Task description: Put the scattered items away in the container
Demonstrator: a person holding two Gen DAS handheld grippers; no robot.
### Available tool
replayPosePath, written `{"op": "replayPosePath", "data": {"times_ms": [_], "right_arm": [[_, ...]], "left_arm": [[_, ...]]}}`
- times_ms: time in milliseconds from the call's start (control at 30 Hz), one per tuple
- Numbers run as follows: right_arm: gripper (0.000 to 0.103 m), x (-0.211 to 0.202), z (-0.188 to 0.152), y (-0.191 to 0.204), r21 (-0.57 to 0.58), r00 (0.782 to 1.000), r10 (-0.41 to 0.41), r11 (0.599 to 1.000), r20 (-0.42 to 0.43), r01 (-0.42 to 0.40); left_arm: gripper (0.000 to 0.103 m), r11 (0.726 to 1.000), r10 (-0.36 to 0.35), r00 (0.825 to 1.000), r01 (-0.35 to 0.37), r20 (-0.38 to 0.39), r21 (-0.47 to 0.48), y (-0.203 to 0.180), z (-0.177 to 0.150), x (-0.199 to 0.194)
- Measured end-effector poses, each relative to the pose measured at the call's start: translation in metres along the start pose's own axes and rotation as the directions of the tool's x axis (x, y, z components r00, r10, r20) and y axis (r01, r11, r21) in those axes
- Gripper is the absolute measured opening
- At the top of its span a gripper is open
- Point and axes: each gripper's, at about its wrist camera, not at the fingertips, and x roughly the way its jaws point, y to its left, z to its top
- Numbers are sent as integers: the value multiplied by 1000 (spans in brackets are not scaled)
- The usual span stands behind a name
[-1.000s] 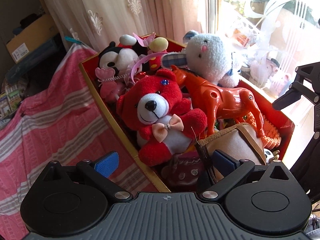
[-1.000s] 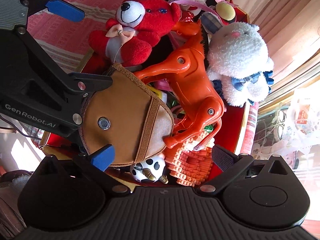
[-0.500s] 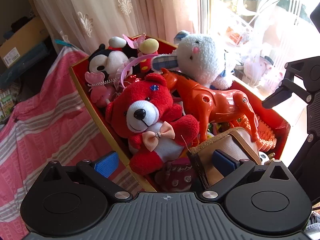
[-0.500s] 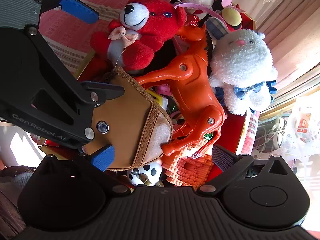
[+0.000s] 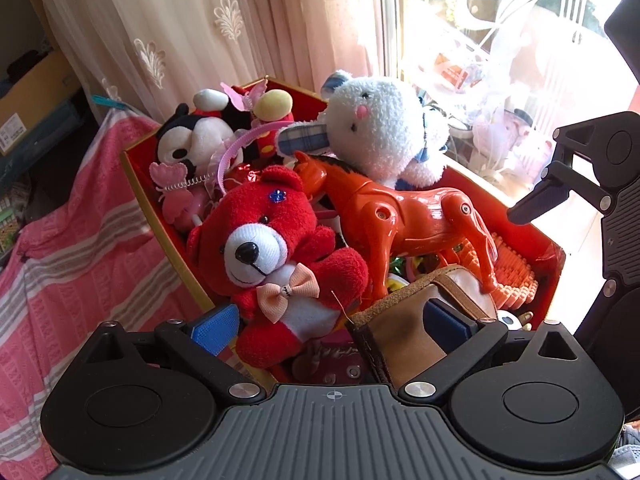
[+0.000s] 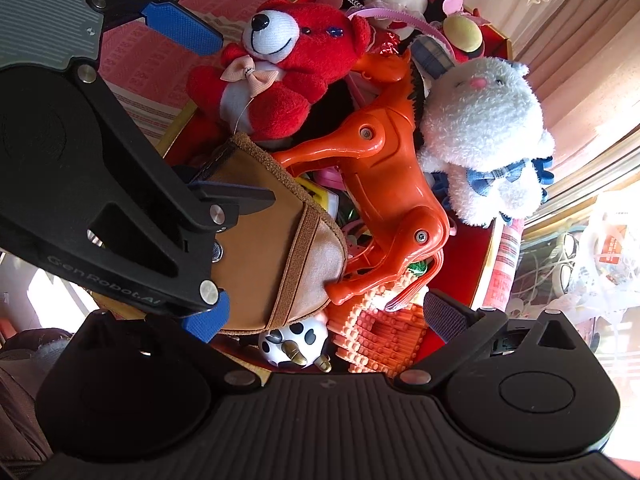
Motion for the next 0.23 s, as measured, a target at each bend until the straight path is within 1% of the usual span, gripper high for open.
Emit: {"op": "replayPosePath", "data": {"times_ms": [67,233], "right_arm": [[103,2,0,4,0,1000,-1,1000,-1,1],[103,3,-2,5,5,1000,-7,1000,-3,7]], "left_arm": [[102,1000,2,1000,-2,9,16,-2,0,-1],[102,1000,-2,1000,2,12,23,-3,1,-1]]}}
